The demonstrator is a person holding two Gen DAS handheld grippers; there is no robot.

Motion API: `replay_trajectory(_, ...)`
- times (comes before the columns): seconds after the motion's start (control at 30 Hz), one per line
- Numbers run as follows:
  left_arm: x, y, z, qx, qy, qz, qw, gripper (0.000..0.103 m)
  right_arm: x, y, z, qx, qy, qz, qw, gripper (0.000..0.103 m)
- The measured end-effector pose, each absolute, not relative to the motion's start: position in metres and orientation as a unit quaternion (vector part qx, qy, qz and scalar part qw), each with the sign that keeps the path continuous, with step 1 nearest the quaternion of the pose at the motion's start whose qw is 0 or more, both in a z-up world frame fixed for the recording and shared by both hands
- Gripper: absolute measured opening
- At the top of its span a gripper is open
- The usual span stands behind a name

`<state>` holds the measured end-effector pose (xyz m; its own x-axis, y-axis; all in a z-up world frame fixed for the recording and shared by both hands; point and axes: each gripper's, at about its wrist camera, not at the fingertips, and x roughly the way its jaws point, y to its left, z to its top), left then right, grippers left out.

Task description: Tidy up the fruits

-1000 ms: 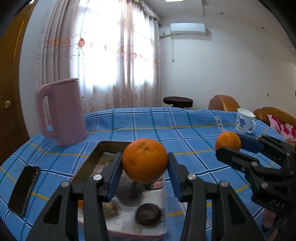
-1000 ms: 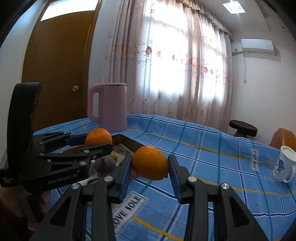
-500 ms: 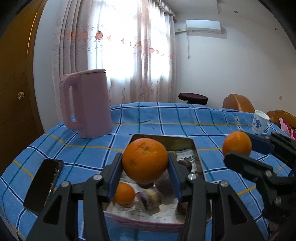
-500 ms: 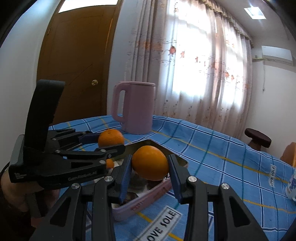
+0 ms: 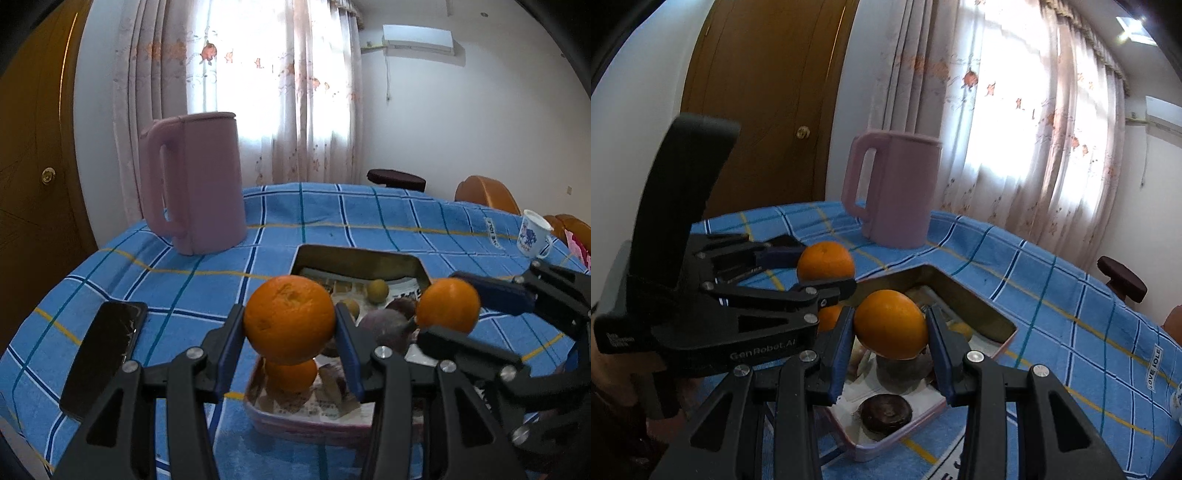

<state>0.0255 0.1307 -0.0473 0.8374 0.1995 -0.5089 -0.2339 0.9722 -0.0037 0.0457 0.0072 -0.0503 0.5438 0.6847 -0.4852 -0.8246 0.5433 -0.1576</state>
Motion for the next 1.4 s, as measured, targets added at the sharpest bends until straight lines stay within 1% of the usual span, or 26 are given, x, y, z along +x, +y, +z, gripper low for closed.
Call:
replay_trajectory(0.37,0.034,0.13,-0.06,-0.027,0.29,0.105,0.951,0.05,0.065,0.021,-0.071,-0.203,0.256,0.419,0.847,0.041)
replay_trajectory(0.47,0.035,0.127,-0.061,-0.023,0.292,0.101,0.951,0.052,0.07,0.02,-0.079,-0.2,0.277,0.418,0.841,0.041)
replay_trajectory(0.53,0.035,0.125,-0.06,-0.02,0.29,0.101,0.951,0.056,0.069,0.018,-0.079,-0.198,0.28,0.419,0.841,0.042)
replay_trajectory(0.6,0.033,0.124,-0.058,-0.018,0.285,0.105,0.953,0.064,0.068,0.016,-0.078,-0.197,0.276,0.415,0.844,0.043)
replay_trajectory(0.63,0.032,0.124,-0.057,-0.019,0.283,0.105,0.953,0.066,0.067,0.014,-0.077,-0.196,0.273,0.411,0.847,0.044)
replay_trajectory(0.7,0.03,0.123,-0.053,-0.017,0.279,0.106,0.954,0.071,0.067,0.01,-0.074,-0.189,0.27,0.406,0.853,0.053)
replay_trajectory(0.77,0.026,0.122,-0.049,-0.017,0.271,0.108,0.956,0.075,0.067,0.004,-0.069,-0.181,0.267,0.402,0.857,0.055)
replay_trajectory(1.13,0.009,0.118,-0.031,-0.033,0.233,0.109,0.966,0.081,0.065,-0.045,-0.047,-0.146,0.247,0.346,0.893,0.055)
replay_trajectory(1.2,0.007,0.115,-0.029,-0.032,0.228,0.108,0.967,0.086,0.062,-0.055,-0.041,-0.135,0.238,0.338,0.9,0.056)
replay_trajectory(1.23,0.007,0.113,-0.028,-0.031,0.226,0.108,0.968,0.087,0.062,-0.059,-0.038,-0.132,0.234,0.335,0.903,0.056)
replay_trajectory(1.4,0.006,0.101,-0.023,-0.021,0.221,0.101,0.97,0.088,0.058,-0.079,-0.027,-0.112,0.215,0.319,0.916,0.063)
